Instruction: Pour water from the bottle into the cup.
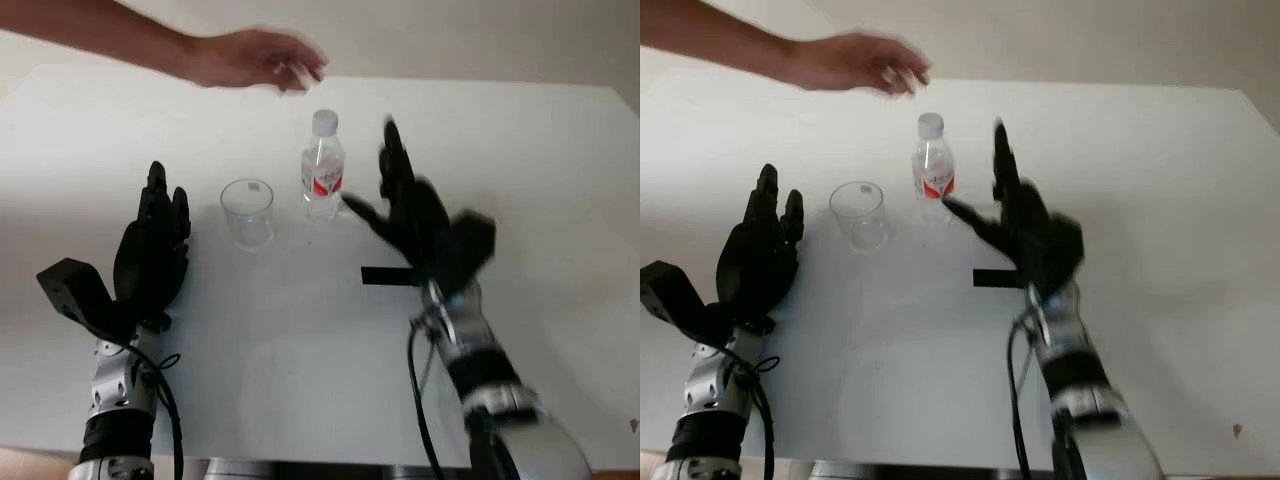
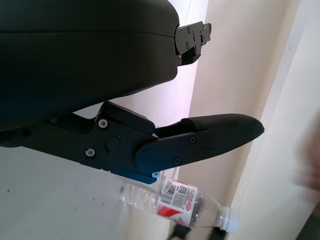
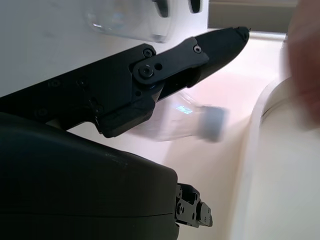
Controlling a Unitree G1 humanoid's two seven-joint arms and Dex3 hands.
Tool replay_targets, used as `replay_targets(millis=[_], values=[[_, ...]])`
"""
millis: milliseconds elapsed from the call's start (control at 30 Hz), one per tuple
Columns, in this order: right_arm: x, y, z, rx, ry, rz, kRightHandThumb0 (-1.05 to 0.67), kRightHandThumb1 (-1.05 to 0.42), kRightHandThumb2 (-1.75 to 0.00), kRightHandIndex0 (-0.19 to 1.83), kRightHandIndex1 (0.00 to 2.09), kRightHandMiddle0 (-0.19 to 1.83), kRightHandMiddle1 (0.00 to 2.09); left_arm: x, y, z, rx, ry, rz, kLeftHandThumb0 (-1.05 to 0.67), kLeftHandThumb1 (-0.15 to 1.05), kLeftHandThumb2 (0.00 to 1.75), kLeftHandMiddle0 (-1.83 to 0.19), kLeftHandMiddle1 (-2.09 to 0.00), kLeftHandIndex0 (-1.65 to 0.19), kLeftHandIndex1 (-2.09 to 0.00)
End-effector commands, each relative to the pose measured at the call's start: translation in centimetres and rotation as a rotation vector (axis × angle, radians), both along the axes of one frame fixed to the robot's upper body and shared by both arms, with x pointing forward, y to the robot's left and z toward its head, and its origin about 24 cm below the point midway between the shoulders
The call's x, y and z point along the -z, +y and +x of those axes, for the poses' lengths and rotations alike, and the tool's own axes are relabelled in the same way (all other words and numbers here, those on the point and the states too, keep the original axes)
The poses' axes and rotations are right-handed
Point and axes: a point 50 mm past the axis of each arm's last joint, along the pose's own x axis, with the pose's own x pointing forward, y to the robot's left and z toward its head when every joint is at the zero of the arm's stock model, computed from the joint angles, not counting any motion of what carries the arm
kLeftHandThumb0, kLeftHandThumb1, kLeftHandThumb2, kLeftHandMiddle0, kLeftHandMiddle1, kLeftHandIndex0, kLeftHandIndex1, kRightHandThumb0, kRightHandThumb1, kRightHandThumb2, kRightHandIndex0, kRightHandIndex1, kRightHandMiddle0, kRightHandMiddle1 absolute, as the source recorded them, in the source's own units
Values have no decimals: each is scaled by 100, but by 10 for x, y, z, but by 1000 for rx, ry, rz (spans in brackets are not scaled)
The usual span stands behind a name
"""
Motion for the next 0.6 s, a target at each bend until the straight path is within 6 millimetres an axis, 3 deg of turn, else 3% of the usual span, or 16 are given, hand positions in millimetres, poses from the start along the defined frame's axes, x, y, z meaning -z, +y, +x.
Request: replay_targets(millis=[0,167,567], values=[[-4,6,6,-1,19,-20,-98,-94,-4,-19,0,-19,0,3,1,-2,-4,3,-3,-86,105,62,19,0,19,0],[-21,23,17,23,12,-68,-98,-93,-5,-19,0,-19,0,2,1,-2,-7,4,3,-86,105,63,19,0,19,0],[-13,34,19,27,63,-112,-102,-93,-6,-19,0,-19,0,2,3,-3,-12,14,11,-86,105,63,19,0,19,0]])
